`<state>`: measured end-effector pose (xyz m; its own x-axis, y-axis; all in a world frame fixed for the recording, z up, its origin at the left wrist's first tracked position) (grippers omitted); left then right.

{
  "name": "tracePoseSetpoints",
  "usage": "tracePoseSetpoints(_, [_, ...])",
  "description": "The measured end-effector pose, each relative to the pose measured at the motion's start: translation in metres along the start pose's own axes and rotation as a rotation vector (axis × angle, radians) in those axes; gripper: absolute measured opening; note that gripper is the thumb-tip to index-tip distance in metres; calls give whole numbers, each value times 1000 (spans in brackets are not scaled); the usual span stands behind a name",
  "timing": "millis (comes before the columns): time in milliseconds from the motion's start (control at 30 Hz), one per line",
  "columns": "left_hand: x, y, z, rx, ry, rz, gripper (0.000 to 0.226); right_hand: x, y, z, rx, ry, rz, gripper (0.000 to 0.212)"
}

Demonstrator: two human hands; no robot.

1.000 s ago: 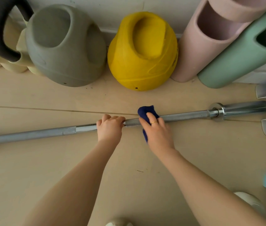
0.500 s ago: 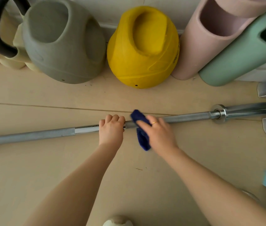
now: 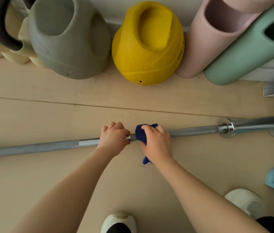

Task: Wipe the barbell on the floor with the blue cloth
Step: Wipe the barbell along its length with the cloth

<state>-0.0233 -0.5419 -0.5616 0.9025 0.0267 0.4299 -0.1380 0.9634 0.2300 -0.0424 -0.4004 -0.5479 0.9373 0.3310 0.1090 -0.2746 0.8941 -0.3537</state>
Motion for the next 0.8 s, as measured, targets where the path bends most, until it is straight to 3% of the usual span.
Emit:
tracePoseSetpoints(167, [7,5,-8,125,-45,79,30,20,10,-12,-110,-28,52,45])
tracePoseSetpoints(300, [6,7,-7,147,-100,92,30,21,-13,-18,-131,-197,24,48])
tracePoseSetpoints(433, [9,7,-8,66,-99,32,35,6,16,8,175,-315,206,45])
tracePoseSetpoints(533, [10,7,-10,83,-74,38,32,2,49,31,389,-287,25,30])
tracePoseSetpoints(633, [13,12,-11,58,-62,59,32,3,42,29,306,-237,-73,27])
tracePoseSetpoints(800, [13,21,-8,-34,-88,58,38,7,24,28,272,-325,254,28])
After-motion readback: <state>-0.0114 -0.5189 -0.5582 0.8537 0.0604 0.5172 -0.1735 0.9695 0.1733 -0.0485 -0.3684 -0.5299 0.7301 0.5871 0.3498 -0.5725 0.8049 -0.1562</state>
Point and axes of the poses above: each hand's wrist, its own x-axis away from the middle knuckle, its own z-axis out of the back of the hand, y = z × x, the point moved 3 cm from there along -x, towards the middle knuckle, and after that the axes turned 6 degrees about y, right-handed, at the moved point
